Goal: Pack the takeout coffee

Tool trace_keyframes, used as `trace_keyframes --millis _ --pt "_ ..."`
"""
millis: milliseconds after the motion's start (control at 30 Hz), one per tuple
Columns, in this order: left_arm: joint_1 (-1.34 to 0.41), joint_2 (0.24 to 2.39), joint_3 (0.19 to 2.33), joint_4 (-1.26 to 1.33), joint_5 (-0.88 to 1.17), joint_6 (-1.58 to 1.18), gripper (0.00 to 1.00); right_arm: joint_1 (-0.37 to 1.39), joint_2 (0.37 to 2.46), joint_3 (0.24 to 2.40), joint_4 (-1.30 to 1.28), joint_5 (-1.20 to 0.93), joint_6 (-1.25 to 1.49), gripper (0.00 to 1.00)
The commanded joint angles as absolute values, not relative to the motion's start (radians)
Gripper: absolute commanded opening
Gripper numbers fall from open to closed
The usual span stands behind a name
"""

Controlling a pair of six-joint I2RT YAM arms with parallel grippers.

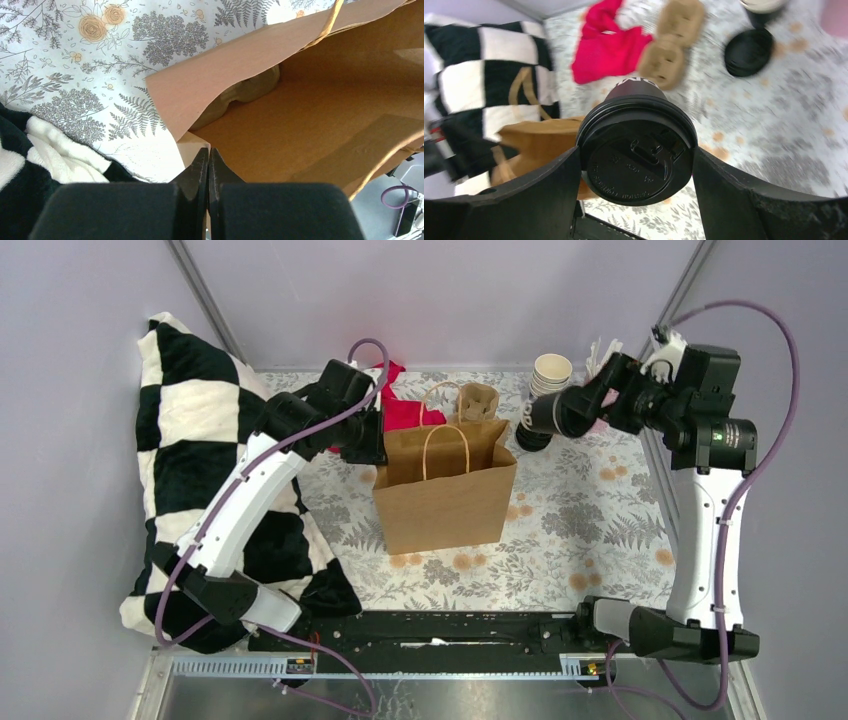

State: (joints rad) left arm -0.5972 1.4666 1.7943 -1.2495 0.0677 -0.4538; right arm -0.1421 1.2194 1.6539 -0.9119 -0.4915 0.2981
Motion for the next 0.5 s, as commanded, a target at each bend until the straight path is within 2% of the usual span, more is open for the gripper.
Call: trace_keyframes --millis 0,233,467 --pt "-0.595 1.389 1.739 -1.141 0.065 -0.483 0.00 -0.020 1.267 1.848 -0.911 -0.643 0.307 0.74" --pt "-0.595 1.314 1.670 -1.036 0.005 -0.478 0.00 0.182 1.371 2.020 -0.922 -0.704 0.311 0.73" --pt "-0.595 1.240 1.588 -1.002 0.042 -0.590 0.00 0.317 1.402 2.064 -0.978 -0.690 0.318 0.72"
